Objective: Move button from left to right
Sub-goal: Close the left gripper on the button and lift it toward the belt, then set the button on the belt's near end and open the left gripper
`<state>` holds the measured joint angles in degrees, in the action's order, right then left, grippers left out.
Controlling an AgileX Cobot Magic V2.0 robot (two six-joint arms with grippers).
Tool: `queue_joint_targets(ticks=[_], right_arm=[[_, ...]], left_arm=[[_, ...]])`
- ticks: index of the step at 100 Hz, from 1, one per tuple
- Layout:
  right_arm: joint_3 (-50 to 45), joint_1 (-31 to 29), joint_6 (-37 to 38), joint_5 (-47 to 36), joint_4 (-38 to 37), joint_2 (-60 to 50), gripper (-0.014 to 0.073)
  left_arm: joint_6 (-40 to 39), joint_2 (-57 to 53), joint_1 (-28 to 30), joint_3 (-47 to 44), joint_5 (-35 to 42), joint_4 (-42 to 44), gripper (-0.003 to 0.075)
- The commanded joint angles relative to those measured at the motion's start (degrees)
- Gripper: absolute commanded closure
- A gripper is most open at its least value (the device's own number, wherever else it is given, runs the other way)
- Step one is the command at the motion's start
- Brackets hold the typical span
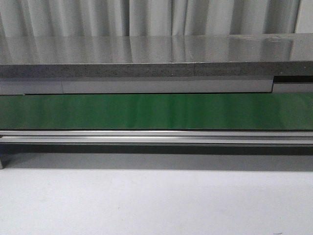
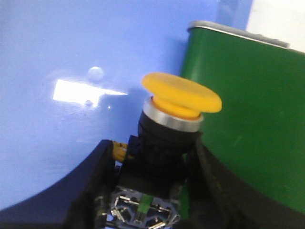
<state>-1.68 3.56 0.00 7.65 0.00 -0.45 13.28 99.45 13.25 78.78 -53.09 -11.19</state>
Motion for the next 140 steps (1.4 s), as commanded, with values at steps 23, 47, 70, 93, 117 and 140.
queue_joint_targets(ticks=[23,47,70,93,117,140], right_arm=[[0.0,-0.03,0.0,-5.05,-0.7,-1.02,0.0715],[0.0,-0.03,0.0,-5.05,-0.7,-1.02,0.0715],[0.0,-0.03,0.0,-5.05,-0.7,-1.02,0.0715],[0.0,-0.03,0.0,-5.05,-0.7,-1.02,0.0715],[0.0,-0.03,0.0,-5.05,-0.7,-1.02,0.0715],[0.0,-0.03,0.0,-5.05,-0.7,-1.02,0.0715]], left_arm=[[0.59,-0.91,-7.46,1.81,0.26,-1.95,0.0715],[0.59,1.46,-8.77,1.81,-1.46,-1.95,0.0662],[0.59,1.82,-8.77,1.81,-1.35,-1.95,0.0249],[0.84,0.73,-8.77,1.81,-1.21,-1.95,0.0106],[1.45,-7.36,-8.81,1.81,1.22,-2.63,0.0106],[2.33,-19.75,-13.1,-3.15,7.59,-2.91,0.0106]])
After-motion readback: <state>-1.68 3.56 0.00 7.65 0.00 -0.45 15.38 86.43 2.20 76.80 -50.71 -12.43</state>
